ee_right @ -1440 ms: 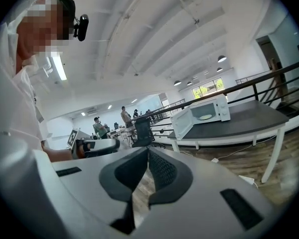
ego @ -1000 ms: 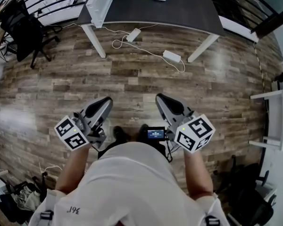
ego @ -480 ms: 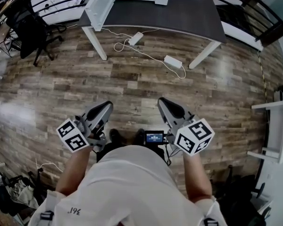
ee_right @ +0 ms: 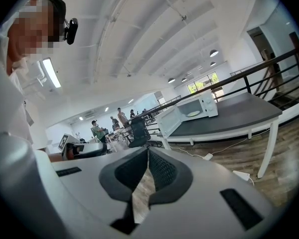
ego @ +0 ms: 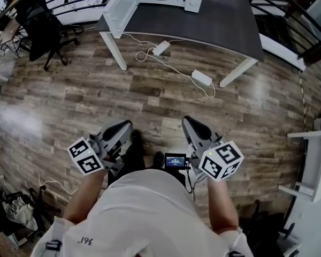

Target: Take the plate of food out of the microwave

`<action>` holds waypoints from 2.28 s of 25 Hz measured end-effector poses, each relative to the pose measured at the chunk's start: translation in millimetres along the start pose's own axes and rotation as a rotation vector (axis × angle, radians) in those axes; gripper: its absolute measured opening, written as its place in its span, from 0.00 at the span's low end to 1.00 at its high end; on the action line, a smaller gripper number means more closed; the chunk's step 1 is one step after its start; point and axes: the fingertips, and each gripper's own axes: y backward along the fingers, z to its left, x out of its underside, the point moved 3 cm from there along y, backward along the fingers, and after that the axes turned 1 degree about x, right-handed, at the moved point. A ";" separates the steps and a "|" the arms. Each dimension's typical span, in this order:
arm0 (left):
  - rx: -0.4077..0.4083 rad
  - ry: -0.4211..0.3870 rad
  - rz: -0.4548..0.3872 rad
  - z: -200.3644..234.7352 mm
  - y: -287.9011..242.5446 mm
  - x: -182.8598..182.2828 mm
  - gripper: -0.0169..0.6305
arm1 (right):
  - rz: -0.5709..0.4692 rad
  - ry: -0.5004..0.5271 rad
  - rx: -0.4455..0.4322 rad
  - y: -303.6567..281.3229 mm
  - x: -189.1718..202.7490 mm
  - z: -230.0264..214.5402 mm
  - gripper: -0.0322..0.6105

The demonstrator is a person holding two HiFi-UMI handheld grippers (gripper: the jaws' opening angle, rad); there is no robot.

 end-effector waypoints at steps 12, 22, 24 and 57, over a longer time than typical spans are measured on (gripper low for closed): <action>0.033 0.011 0.007 85.3 -27.5 -54.9 0.03 | -0.001 0.015 0.023 -92.1 -38.0 -26.2 0.07; 0.063 -0.001 0.060 170.6 -60.0 -136.0 0.03 | -0.017 -0.006 0.062 -196.6 -93.5 -47.9 0.07; 0.064 0.002 0.060 189.1 -62.2 -149.9 0.03 | -0.015 -0.009 0.067 -218.3 -99.5 -51.7 0.07; 0.033 0.054 0.040 323.4 -244.1 -230.1 0.03 | 0.096 0.011 -0.022 -383.4 -200.5 -229.1 0.07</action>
